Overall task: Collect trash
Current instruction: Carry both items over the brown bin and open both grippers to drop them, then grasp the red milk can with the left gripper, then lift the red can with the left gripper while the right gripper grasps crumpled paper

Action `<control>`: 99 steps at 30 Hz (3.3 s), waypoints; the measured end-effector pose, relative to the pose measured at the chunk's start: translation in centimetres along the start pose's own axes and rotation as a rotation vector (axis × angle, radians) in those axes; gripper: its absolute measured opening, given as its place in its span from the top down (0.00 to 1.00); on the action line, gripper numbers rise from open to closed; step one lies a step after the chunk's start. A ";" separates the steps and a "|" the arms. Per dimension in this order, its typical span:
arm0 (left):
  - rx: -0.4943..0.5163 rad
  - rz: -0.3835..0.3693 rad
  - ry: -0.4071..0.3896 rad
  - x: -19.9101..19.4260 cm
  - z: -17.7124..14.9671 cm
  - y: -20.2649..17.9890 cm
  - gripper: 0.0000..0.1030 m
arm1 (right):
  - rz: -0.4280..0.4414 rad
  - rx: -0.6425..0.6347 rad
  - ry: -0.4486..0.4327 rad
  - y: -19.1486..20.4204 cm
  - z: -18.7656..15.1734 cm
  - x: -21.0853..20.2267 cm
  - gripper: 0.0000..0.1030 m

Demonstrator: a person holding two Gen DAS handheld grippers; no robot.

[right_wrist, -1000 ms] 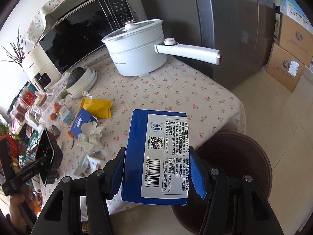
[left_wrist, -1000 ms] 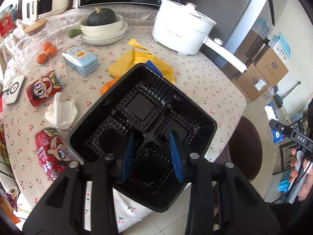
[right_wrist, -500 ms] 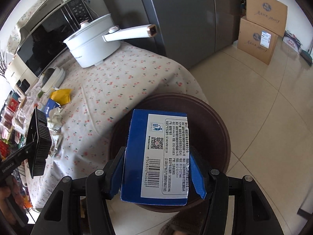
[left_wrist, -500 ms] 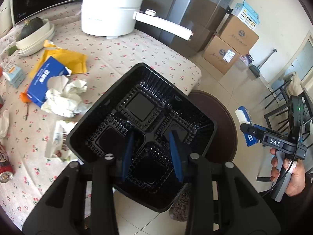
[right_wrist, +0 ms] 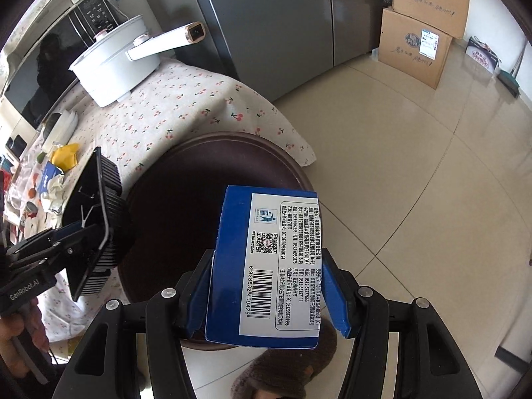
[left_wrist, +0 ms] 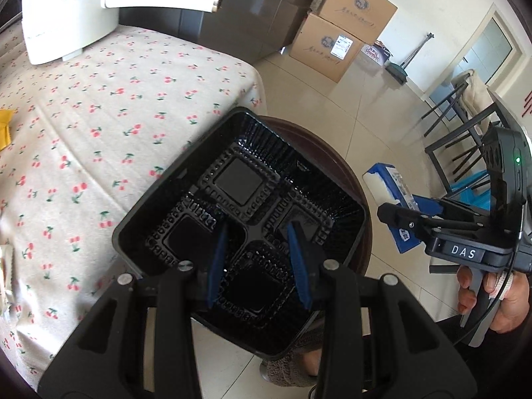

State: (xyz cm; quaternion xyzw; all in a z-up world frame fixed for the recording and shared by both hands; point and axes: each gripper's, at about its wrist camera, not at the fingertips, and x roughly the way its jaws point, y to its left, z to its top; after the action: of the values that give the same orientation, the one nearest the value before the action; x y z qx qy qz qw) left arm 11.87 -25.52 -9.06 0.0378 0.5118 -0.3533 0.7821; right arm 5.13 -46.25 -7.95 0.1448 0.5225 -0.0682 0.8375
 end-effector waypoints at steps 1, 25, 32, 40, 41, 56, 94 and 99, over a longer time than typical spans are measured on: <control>0.009 0.005 0.006 0.4 0.0 -0.3 0.61 | 0.002 0.002 -0.001 -0.1 0.1 0.0 0.41; -0.075 0.279 -0.028 -5.8 -2.0 6.3 0.02 | 0.031 -0.030 0.013 4.2 1.9 0.1 0.29; -0.153 0.321 -0.058 -9.5 -3.1 10.3 0.01 | 0.045 -0.068 0.026 8.2 2.6 0.3 0.18; -0.236 0.390 -0.061 -13.2 -5.6 15.2 0.01 | 0.053 -0.162 0.047 13.9 2.7 0.9 0.13; -0.246 0.400 -0.062 -13.8 -6.0 15.8 0.01 | 0.053 -0.174 0.049 14.6 2.7 1.0 0.13; -0.543 0.455 -0.074 -20.3 -12.9 27.1 0.01 | 0.097 -0.321 0.075 27.1 2.8 2.4 0.13; -0.689 0.365 -0.158 -21.4 -15.8 32.6 0.64 | 0.159 -0.367 0.126 39.7 4.2 9.7 0.13; -0.711 0.338 -0.123 -20.4 -16.2 33.0 0.64 | 0.178 -0.350 0.111 41.1 4.3 11.6 0.13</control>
State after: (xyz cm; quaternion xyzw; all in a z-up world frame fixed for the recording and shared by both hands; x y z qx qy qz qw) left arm 14.18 16.42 -9.85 -0.1727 0.5409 -0.0222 0.8229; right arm 24.89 -8.20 -9.55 0.0465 0.5569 0.1060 0.8224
